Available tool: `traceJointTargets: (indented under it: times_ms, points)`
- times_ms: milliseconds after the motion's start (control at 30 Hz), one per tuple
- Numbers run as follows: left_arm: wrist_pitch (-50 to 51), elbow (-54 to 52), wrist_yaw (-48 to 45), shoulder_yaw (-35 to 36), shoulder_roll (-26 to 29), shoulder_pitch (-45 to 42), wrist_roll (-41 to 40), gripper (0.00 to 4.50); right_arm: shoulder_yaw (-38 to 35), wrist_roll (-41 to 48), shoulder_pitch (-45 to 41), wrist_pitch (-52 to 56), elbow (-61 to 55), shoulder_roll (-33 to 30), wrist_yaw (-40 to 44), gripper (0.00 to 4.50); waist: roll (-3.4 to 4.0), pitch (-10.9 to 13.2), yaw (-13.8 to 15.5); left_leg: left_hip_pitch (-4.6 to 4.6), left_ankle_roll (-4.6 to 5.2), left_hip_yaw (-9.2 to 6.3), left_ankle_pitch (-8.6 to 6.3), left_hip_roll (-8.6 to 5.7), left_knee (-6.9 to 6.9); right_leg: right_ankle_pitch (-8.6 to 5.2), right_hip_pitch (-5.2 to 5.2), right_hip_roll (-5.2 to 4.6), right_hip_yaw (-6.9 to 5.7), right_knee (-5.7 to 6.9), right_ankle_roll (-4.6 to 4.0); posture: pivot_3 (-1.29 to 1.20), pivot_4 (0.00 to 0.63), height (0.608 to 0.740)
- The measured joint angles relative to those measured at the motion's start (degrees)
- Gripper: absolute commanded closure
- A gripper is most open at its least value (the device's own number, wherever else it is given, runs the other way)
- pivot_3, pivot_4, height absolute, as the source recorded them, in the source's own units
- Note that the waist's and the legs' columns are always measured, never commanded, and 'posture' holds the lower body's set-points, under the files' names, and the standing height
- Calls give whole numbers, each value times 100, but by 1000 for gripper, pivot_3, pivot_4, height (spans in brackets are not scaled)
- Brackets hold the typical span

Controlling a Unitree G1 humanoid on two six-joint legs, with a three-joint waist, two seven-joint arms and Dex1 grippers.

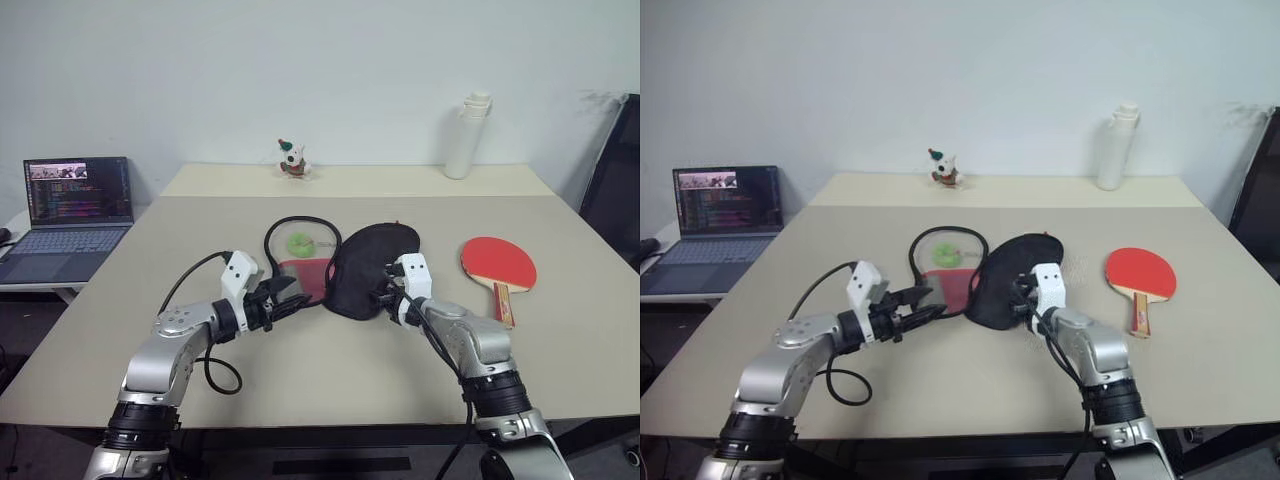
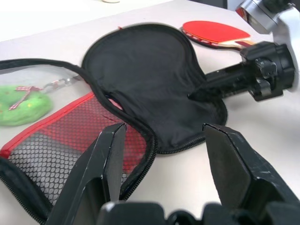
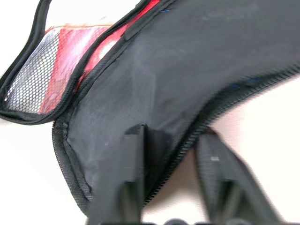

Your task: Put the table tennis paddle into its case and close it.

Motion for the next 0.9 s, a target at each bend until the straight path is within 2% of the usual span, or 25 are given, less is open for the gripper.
traceJointTargets:
  times_ms: [33,500,767,867,900]
  points:
    - [0,-43,-14,-28,12,1,0,1669,-100,54,0,80,-17,-22,0,4448,0,0,0,0,0,1,0,1,0,0,0,0,0,0,0,0,150,740]
    - [-86,-300,-376,-525,62,-7,13,1669,-397,500,53,1153,-174,-1531,943,4448,0,0,-12,-2,1,13,-1,1,-2,-1,-4,5,4,-2,0,0,150,740]
    - [-276,-244,-398,-577,61,-6,30,1669,-341,503,50,1171,-85,-1741,1194,4448,0,0,-13,-3,2,17,-1,1,-2,-1,-5,5,6,-4,1,0,150,740]
    - [-319,-169,-425,-618,55,-5,36,1669,-288,426,26,1064,33,-1773,1235,3891,0,0,-12,-4,2,17,-1,0,-2,-1,-5,5,5,-4,1,0,150,740]
    - [-351,-155,-436,-638,55,-4,39,1669,-286,373,23,1005,75,-1794,1236,3562,0,0,-13,-4,2,18,-1,0,-2,-1,-5,5,4,-5,1,0,150,740]
